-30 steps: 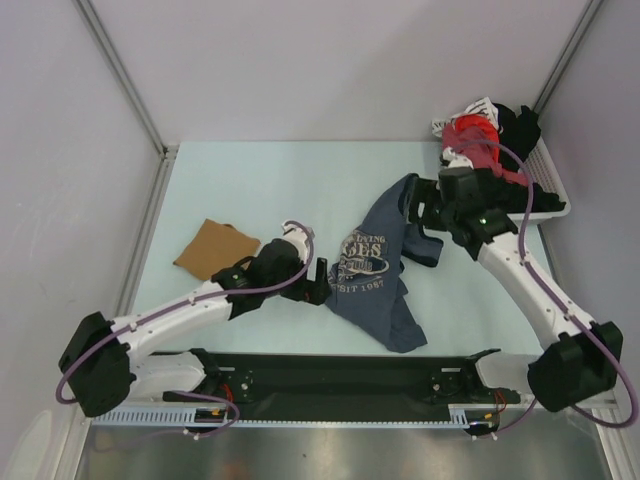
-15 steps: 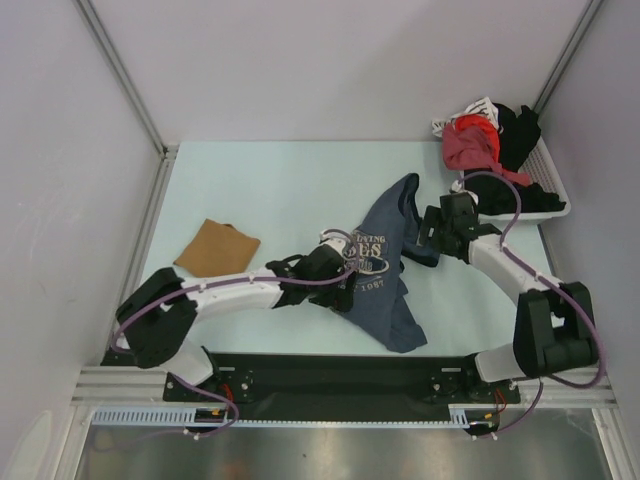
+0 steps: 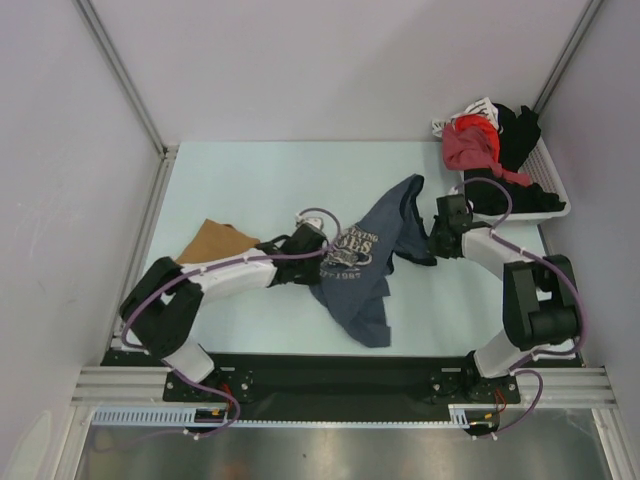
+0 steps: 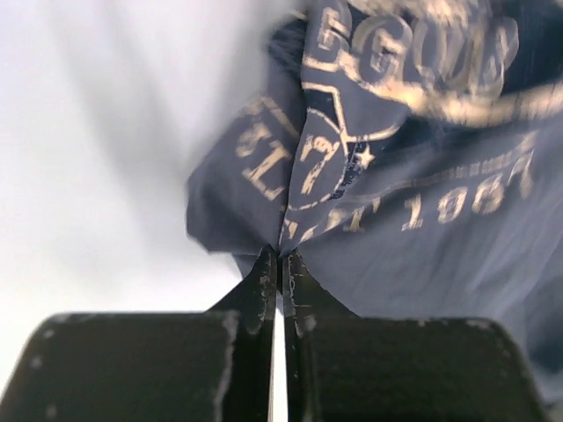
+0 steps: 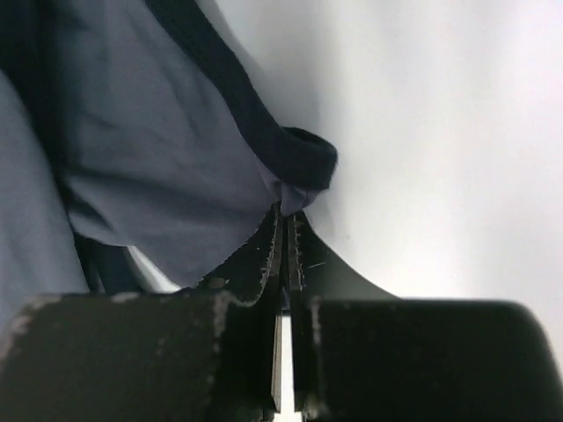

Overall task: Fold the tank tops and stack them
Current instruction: Flatten the tank top out

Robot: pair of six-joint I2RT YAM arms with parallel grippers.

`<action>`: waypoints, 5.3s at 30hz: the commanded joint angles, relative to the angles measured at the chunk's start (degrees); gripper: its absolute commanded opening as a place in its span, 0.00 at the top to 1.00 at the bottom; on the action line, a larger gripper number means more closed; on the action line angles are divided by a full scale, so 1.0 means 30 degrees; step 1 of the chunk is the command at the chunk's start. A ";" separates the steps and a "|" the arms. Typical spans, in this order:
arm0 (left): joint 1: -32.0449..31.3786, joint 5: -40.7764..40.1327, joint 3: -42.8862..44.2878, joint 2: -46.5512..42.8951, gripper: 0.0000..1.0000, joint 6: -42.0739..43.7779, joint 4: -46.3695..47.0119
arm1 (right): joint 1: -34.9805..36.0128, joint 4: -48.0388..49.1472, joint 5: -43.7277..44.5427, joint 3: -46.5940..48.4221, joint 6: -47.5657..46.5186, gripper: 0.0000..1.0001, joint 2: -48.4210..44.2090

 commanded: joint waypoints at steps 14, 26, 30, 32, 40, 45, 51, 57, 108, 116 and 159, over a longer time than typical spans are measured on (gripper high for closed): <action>0.5034 -0.4905 1.0860 -0.1124 0.91 0.5067 -0.6632 | -0.0140 -0.4164 0.0411 0.2231 0.0264 1.00 -1.1795; 0.5217 -0.4170 1.1434 0.0767 0.00 0.3959 -0.7286 | -0.0141 -0.2672 -0.1720 0.1591 0.0382 0.34 -0.9069; 0.5217 -0.2451 0.8071 -0.2042 0.00 0.3693 -0.6292 | 0.1730 -0.1295 -0.4739 0.0593 -0.0902 0.42 -0.8519; 0.5216 -0.1685 0.6922 -0.2780 0.00 0.3402 -0.5386 | 0.3516 -0.0620 -0.5475 0.0708 -0.2158 0.45 -0.7639; 0.7469 0.3027 0.2788 -0.4774 0.00 0.1702 -0.2043 | 0.6977 -0.0325 -0.4160 0.4103 -0.4157 0.47 -0.0528; 0.8585 0.3388 0.1848 -0.4662 0.00 0.1612 -0.1249 | 0.8323 0.0318 -0.2929 0.5482 -0.4334 0.32 0.2087; 0.8849 0.4028 0.1032 -0.3167 0.02 0.1291 -0.0549 | 0.9291 -0.0032 -0.0441 0.7738 -0.4627 0.30 0.5132; 0.8879 0.5059 -0.0405 -0.2081 0.03 0.0792 0.0977 | 0.9498 -0.0848 0.1112 0.9233 -0.4892 0.49 0.7625; 0.5775 0.3826 -0.0321 -0.1057 0.18 0.2198 0.1826 | 0.2585 -0.5072 -0.5622 0.2585 -0.3690 1.00 -0.9745; 0.5422 0.4911 0.0789 0.2218 0.22 0.1848 0.3378 | 0.2174 -0.4778 -0.6002 0.2438 -0.3661 1.00 -0.9598; 1.2131 0.6730 0.2900 -0.6690 0.83 0.0792 -0.3243 | 0.0885 -0.6742 -0.9757 0.4490 -0.2372 1.00 -1.6985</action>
